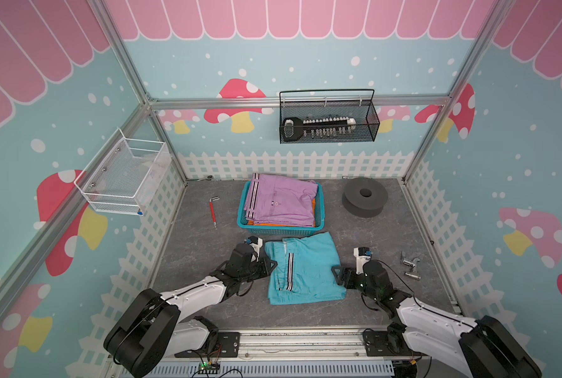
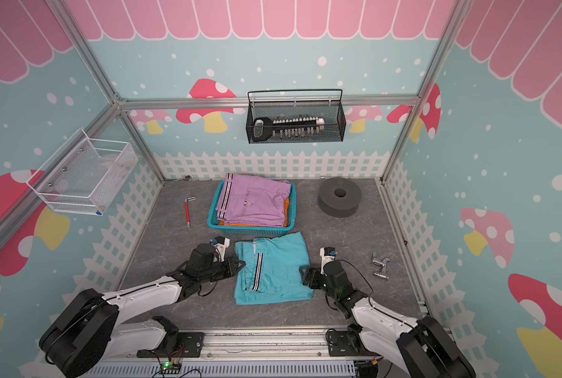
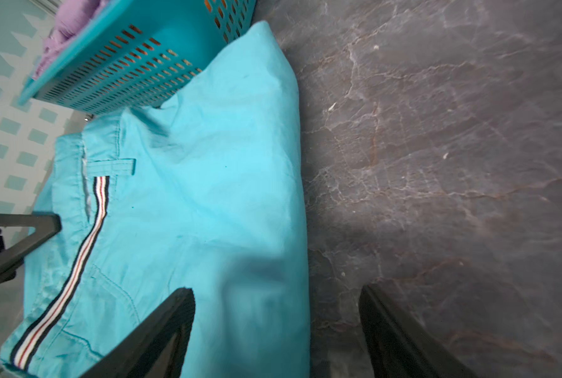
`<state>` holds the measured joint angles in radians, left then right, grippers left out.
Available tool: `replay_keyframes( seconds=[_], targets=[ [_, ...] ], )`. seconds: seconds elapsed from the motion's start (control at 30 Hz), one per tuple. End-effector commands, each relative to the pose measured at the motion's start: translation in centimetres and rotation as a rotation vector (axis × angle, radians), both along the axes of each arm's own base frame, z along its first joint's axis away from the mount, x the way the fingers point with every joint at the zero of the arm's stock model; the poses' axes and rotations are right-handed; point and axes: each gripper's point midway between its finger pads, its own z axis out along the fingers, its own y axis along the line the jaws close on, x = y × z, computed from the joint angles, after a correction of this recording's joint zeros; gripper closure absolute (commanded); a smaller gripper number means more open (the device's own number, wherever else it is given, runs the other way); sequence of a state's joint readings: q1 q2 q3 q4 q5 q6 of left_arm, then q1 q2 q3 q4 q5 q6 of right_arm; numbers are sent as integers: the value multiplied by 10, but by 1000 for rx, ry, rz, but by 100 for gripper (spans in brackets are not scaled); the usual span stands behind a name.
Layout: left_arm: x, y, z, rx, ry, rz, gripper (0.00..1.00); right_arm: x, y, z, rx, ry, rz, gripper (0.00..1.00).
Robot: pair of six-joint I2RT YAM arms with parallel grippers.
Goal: Put the folded long pants in the basket
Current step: Pick up the long pant at the center of the board, then place the long pant in the basket.
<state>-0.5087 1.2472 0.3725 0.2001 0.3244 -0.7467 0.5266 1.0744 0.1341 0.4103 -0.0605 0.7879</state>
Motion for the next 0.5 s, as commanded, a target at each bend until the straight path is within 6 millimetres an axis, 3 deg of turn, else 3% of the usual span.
replay_keyframes(
  seconds=[0.0, 0.1, 0.2, 0.37, 0.47],
  targets=[
    [6, 7, 8, 14, -54, 21, 100, 16, 20, 19, 35, -75, 62, 17],
    [6, 7, 10, 12, -57, 22, 100, 23, 26, 14, 18, -53, 79, 26],
    [7, 6, 12, 10, -62, 18, 100, 30, 27, 16, 12, -77, 67, 46],
    [8, 6, 11, 11, -57, 18, 100, 35, 40, 8, 15, -48, 115, 64],
    [10, 8, 11, 14, -61, 29, 100, 36, 40, 4, 10, -36, 114, 89]
  ],
)
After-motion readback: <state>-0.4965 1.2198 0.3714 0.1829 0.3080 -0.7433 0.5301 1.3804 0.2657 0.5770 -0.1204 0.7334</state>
